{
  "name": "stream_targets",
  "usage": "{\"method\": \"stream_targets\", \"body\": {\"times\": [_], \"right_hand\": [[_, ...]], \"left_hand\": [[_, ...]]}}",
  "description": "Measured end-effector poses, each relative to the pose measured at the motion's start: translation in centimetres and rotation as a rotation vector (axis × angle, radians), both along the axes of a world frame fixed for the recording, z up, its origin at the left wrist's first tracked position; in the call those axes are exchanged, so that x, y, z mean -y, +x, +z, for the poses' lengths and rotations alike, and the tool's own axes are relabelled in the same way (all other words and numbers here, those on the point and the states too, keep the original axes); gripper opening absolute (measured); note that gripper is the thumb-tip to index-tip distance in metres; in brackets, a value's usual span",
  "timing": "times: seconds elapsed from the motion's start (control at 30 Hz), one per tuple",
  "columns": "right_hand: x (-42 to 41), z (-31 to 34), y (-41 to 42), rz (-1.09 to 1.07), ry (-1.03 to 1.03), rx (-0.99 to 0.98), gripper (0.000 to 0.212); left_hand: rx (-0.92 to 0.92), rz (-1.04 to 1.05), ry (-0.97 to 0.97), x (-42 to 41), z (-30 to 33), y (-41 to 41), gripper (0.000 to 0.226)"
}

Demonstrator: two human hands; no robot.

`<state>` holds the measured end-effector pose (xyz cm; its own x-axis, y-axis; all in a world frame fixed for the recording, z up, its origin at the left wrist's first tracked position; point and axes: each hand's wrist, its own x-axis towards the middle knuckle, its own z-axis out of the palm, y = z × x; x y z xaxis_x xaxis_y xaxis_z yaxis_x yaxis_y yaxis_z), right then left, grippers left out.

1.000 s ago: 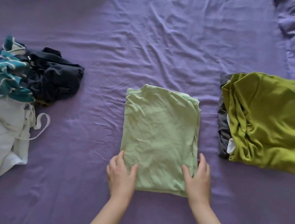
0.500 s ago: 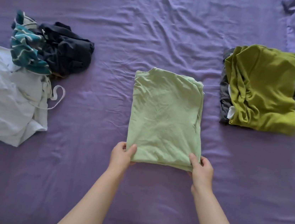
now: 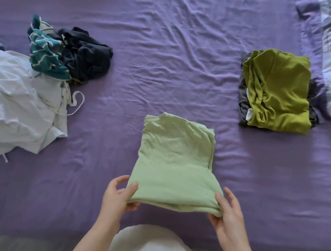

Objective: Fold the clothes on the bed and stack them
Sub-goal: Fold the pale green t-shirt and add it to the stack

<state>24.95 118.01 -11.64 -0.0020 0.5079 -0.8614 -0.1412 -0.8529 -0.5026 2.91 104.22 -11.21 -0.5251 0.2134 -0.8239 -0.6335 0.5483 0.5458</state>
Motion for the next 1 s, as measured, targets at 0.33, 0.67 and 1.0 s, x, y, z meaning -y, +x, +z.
{"method": "stream_targets", "body": {"times": [0.33,0.67,1.0], "right_hand": [[-11.1,-0.8,-7.1,-0.043,-0.110,-0.218,0.008],[-14.9,-7.8,-10.1,0.720,0.347,0.669,0.012],[-12.9,-10.5,-9.8,0.532,0.108,0.551,0.056]], "left_hand": [[0.407,0.302,0.353,-11.0,-1.6,-7.6,0.028],[-0.359,-0.440,-0.190,-16.4,-8.4,-11.1,0.019],[-0.089,-0.297,-0.135,-15.6,-10.5,-8.5,0.040]]}}
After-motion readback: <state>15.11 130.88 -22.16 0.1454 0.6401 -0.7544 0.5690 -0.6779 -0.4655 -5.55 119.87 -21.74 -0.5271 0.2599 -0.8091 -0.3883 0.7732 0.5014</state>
